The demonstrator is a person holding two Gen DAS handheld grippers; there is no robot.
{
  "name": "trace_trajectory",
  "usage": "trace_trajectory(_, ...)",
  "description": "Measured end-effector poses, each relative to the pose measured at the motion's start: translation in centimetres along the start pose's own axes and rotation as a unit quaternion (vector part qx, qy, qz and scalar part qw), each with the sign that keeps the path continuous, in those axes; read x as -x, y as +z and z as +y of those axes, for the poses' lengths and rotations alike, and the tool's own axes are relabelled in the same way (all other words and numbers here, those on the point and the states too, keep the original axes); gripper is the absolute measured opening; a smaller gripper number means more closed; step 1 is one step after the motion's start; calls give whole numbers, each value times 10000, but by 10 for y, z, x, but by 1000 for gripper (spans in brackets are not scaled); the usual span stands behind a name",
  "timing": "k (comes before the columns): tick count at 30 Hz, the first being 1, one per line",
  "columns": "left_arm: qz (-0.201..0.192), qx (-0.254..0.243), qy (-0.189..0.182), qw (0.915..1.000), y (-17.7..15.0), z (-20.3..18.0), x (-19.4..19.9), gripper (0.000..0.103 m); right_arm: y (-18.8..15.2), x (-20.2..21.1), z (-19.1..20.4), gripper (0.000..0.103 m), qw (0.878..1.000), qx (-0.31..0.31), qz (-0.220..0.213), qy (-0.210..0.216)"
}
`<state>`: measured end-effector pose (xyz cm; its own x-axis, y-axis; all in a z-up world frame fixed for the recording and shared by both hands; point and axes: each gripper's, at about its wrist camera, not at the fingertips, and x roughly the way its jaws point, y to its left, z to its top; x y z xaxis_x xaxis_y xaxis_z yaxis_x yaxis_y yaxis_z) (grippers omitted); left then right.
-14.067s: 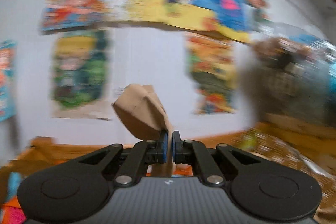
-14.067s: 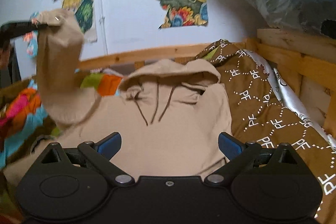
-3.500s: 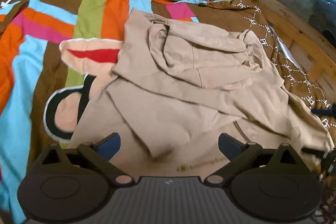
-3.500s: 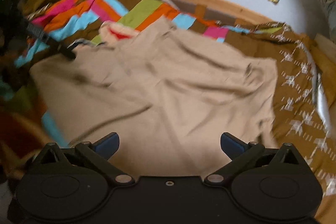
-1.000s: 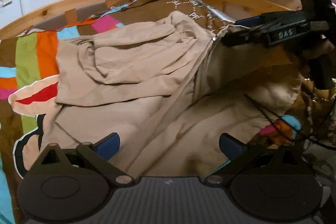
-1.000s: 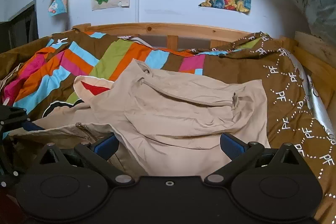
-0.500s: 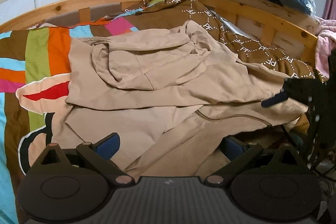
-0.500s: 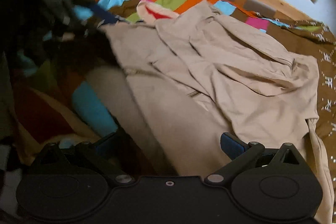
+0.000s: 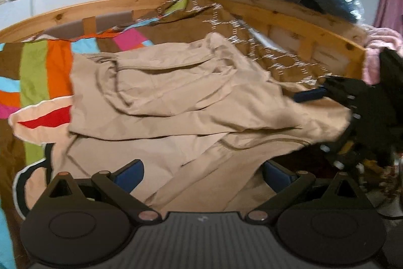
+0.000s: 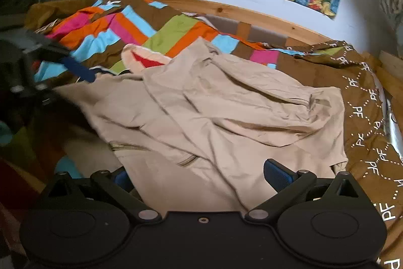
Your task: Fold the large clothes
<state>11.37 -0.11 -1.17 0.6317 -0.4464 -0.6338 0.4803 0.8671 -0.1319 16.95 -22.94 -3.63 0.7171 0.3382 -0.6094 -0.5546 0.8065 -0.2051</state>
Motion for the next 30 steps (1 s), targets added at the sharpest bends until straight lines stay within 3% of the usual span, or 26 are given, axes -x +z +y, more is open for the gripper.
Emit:
trace_trajectory(3,-17,-142,-185,9997,0,-6,2,102,0,-3,0,101,9999,10,108,70)
trace_trajectory(7,148,-51,206,9997,-2,-4,-6,102,-11,0,11,101,9966,332,443,604)
trace_trajectory(11,268,312,348,9985,-2,11,-12,101,-22,-2,32,101,9922,736,629,791)
trace_trajectory(15,249,367,305,9985,-3,15,-11,101,-27,-12,45,101,9923,902,580,611)
trace_trajectory(19,148,236,100,9996,-2,10,-6,101,-17,-14,40,100,9957,889,200,154)
trace_trajectory(25,-259,-127,-635,9976,2,-4,14,102,15,-21,5,101,9990,402,-3,186)
trace_trajectory(28,-224,-447,-573,9971,2,-14,16,102,27,-28,-8,101,9995,204,-9,242)
trace_trajectory(30,-22,-684,-259,9973,0,-21,10,102,32,-32,-15,101,9996,107,10,260)
